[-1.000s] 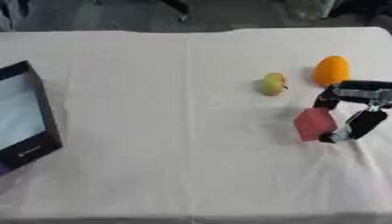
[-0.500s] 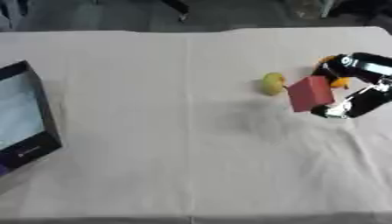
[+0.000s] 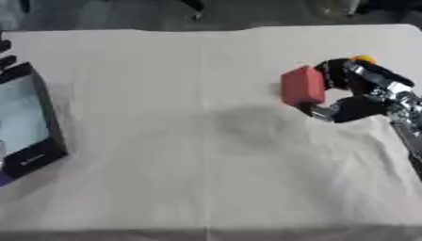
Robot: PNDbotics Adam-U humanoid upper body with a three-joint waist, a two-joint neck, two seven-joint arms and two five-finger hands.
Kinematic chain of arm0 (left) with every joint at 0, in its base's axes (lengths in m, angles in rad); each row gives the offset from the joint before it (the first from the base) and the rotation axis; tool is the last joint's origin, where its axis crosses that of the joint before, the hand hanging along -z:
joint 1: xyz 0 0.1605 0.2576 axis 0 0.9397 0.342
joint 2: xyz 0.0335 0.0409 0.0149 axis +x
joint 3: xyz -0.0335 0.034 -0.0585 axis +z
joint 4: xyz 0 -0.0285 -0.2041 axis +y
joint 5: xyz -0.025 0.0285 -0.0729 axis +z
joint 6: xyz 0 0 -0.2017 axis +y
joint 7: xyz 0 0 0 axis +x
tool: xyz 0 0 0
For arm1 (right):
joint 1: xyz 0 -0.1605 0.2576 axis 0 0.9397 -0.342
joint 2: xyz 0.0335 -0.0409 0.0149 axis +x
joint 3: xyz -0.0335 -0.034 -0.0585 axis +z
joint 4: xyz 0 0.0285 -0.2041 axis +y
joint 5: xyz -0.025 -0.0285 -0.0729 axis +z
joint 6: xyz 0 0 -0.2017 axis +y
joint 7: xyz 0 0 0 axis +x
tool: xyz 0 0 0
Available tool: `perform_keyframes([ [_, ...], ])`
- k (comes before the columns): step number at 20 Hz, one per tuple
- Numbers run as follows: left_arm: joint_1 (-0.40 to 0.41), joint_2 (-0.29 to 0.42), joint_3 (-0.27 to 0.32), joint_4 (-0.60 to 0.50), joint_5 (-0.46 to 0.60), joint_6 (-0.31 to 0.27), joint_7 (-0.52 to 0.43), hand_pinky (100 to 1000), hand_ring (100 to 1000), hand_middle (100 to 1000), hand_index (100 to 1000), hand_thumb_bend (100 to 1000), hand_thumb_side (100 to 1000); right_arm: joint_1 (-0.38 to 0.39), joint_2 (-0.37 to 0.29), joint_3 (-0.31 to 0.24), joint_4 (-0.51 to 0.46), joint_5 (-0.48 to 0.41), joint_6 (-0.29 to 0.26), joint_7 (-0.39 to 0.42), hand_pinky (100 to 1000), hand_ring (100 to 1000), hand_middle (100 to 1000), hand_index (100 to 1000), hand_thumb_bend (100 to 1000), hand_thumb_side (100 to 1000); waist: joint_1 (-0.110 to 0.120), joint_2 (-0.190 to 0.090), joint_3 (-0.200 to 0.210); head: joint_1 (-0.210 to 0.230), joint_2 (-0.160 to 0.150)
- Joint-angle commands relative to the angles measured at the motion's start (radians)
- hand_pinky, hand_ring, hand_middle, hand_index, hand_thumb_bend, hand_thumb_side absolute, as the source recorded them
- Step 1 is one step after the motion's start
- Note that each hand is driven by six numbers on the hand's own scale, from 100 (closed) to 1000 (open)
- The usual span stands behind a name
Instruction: Pick up the objects with one hand, pass them to the other hand, and then place them into the box on the other side of the table.
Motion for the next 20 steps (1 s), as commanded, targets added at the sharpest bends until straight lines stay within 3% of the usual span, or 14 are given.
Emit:
perform_keyframes([
  [1,-0.047,0.05,-0.03,-0.042,-0.015,0.024,-0.044,816,817,790,825,272,587,-0.027,0.028,0.023,0.024,-0.026,0.012,-0.062,719,624,523,566,241,100,0.013,-0.045,-0.002,0.0,0.008],
  [6,-0.108,0.064,-0.07,-0.07,-0.026,0.058,-0.091,819,814,779,819,276,553,-0.042,0.08,0.067,0.098,-0.1,-0.001,-0.162,719,619,522,566,217,100,0.015,-0.057,-0.002,-0.004,0.01],
  [11,-0.191,0.072,-0.123,-0.091,-0.063,0.103,-0.155,820,808,770,818,281,514,-0.062,0.131,0.104,0.148,-0.158,-0.027,-0.212,716,617,522,565,193,100,0.017,-0.068,0.0,-0.007,0.02],
  [20,-0.357,0.028,-0.287,-0.101,-0.213,0.248,-0.381,831,813,780,825,306,489,-0.059,0.212,0.14,0.213,-0.163,-0.06,-0.253,714,616,523,566,176,100,0.028,-0.1,0.032,-0.033,0.047],
])
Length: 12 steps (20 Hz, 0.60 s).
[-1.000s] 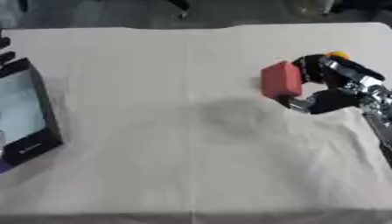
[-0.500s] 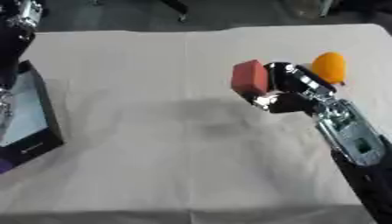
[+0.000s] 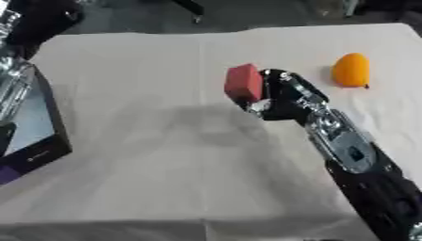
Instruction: Pick up the objects with one hand, pass them to the other hand, and then place them into the box on the other side of the table.
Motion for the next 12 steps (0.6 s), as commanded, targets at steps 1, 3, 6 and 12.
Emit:
perform_keyframes([
  [1,-0.052,-0.006,-0.043,-0.019,-0.064,0.05,-0.081,833,814,782,826,311,486,-0.011,0.018,0.004,0.008,-0.007,-0.017,-0.026,714,616,524,566,171,100,0.014,-0.043,0.008,-0.012,0.006],
  [3,-0.083,-0.021,-0.072,-0.021,-0.1,0.081,-0.125,836,815,784,828,322,484,-0.012,0.028,0.009,0.017,-0.008,-0.033,-0.039,715,617,524,567,165,100,0.014,-0.051,0.015,-0.017,0.006],
  [6,-0.132,-0.039,-0.114,-0.021,-0.143,0.126,-0.19,839,815,785,835,336,489,-0.018,0.036,0.021,0.027,-0.009,-0.054,-0.038,717,619,526,568,159,100,0.012,-0.058,0.019,-0.013,0.006],
  [12,-0.229,-0.061,-0.196,0.026,-0.176,0.195,-0.335,844,814,785,845,366,485,-0.026,0.041,0.051,0.043,-0.004,-0.093,0.041,721,621,527,569,153,100,0.008,-0.064,0.019,0.003,0.006],
])
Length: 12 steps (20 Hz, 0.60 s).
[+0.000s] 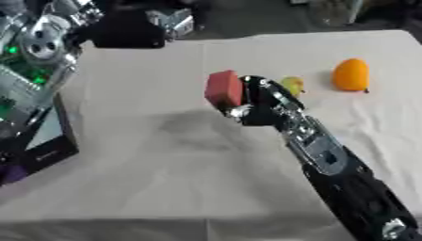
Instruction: Pick up the objects with one hand, pass them to the other hand, and then place them into the box on the other side of the table.
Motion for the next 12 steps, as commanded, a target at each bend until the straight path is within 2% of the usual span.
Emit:
perform_keyframes([
  [1,-0.052,-0.001,-0.028,0.025,-0.027,0.026,-0.066,846,815,786,847,373,480,-0.024,0.004,0.01,-0.001,-0.005,-0.02,0.045,721,620,527,569,153,100,0.006,-0.033,-0.001,0.009,0.006],
  [7,-0.134,-0.047,-0.096,0.1,-0.126,0.043,-0.184,861,820,786,853,454,456,-0.028,0.019,0.016,0.014,-0.003,-0.035,0.065,722,621,527,568,143,100,0.01,-0.035,0.001,0.005,0.006],
  [12,-0.158,-0.081,-0.125,0.163,-0.232,0.022,-0.314,906,847,795,858,530,443,-0.036,0.026,0.022,0.013,0.001,-0.041,0.071,721,621,528,568,145,100,0.011,-0.035,-0.006,0.013,0.006],
])
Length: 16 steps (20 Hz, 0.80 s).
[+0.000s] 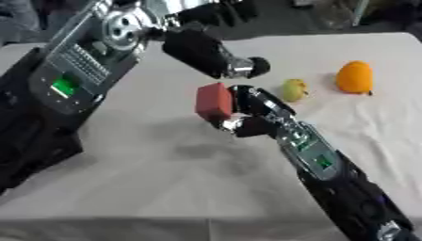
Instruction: Pick up the objects with one hand, pass them to the other hand, and then place them into the box on the other side of the table.
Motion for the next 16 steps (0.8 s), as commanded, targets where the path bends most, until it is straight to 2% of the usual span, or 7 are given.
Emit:
perform_keyframes([
  [1,-0.028,-0.007,-0.001,0.025,-0.065,-0.018,-0.089,914,853,796,854,541,432,-0.022,0.002,0.0,-0.012,0.0,-0.005,0.004,721,621,527,568,145,100,0.011,-0.034,-0.001,0.007,0.006],
  [4,-0.031,-0.012,0.008,0.033,-0.13,-0.046,-0.174,935,868,790,842,611,391,-0.023,0.003,-0.001,-0.016,-0.004,-0.003,0.002,722,621,527,568,146,100,0.011,-0.035,-0.003,0.014,0.006],
  [5,-0.03,-0.012,0.013,0.03,-0.152,-0.057,-0.197,937,869,790,841,613,395,-0.023,0.003,-0.002,-0.017,-0.005,-0.002,0.0,722,621,527,568,146,100,0.011,-0.035,-0.003,0.016,0.006],
  [8,-0.026,-0.009,0.028,0.017,-0.21,-0.085,-0.25,945,873,788,836,634,328,-0.023,0.002,-0.004,-0.02,-0.009,0.001,-0.005,721,620,527,567,147,100,0.01,-0.034,-0.003,0.02,0.006],
  [12,-0.018,-0.004,0.031,0.012,-0.276,-0.113,-0.293,950,879,790,838,645,248,-0.022,-0.001,-0.009,-0.024,-0.01,0.008,-0.014,722,620,527,567,148,100,0.009,-0.034,-0.002,0.021,0.006],
  [16,-0.015,-0.003,0.022,0.031,-0.314,-0.133,-0.318,950,881,792,843,640,227,-0.02,-0.002,-0.013,-0.028,-0.012,0.011,-0.023,721,620,526,566,141,100,0.009,-0.035,0.0,0.018,0.006],
])
